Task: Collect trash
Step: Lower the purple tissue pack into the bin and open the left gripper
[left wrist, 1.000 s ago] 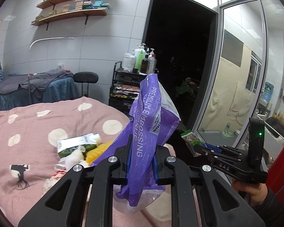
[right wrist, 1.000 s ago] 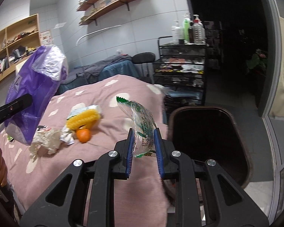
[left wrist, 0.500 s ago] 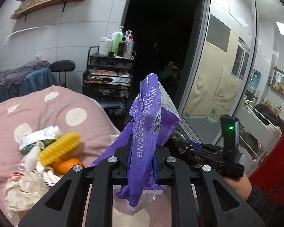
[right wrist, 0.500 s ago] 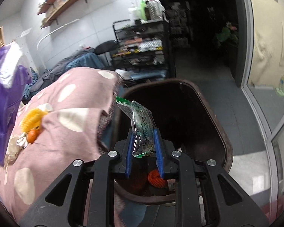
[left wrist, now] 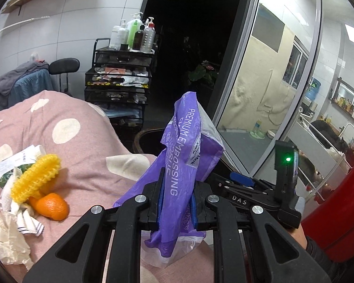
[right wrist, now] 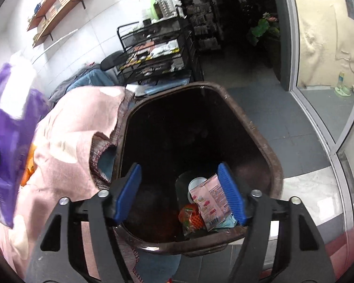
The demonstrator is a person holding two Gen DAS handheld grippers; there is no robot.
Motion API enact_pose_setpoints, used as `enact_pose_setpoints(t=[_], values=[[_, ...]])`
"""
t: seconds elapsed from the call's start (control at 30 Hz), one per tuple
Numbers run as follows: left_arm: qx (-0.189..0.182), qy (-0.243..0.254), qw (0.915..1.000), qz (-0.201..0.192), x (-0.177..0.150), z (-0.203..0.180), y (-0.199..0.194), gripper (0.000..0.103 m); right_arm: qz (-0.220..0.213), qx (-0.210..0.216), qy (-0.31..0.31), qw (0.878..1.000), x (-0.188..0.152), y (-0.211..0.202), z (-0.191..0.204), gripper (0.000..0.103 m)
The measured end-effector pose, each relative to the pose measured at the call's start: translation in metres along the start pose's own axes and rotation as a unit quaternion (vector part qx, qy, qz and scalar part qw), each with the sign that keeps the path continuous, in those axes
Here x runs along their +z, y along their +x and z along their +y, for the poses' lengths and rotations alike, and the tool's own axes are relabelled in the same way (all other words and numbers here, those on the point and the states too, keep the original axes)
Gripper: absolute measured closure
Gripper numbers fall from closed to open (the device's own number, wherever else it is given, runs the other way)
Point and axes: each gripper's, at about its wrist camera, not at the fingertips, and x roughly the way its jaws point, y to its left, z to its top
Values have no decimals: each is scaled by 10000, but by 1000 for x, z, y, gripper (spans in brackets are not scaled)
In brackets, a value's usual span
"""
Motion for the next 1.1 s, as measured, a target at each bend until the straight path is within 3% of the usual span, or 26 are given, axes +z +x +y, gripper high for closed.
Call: enact_pose_setpoints(t=[0.13,0.37,0.9,1.0,1.1], values=[[-72,14,9999,131,2,-4,13,86,-221,-96,81,9997,3,-15,-4,26],[-152,84,9992,346,9,-14,37,86,-518,-303,199,9980,10,-36,-14,25],[-148,62,9946,1023,10,-23,91,86,-466,-632,478,9958,5,-44,-44,24],[-94,97,9944,1050,7,-23,94,74,-474,-660,518,9953,4,-45,-48,21],[-54,131,9950,985,5,-23,92,41,-489,-741,566,9944,4,-44,-50,17]])
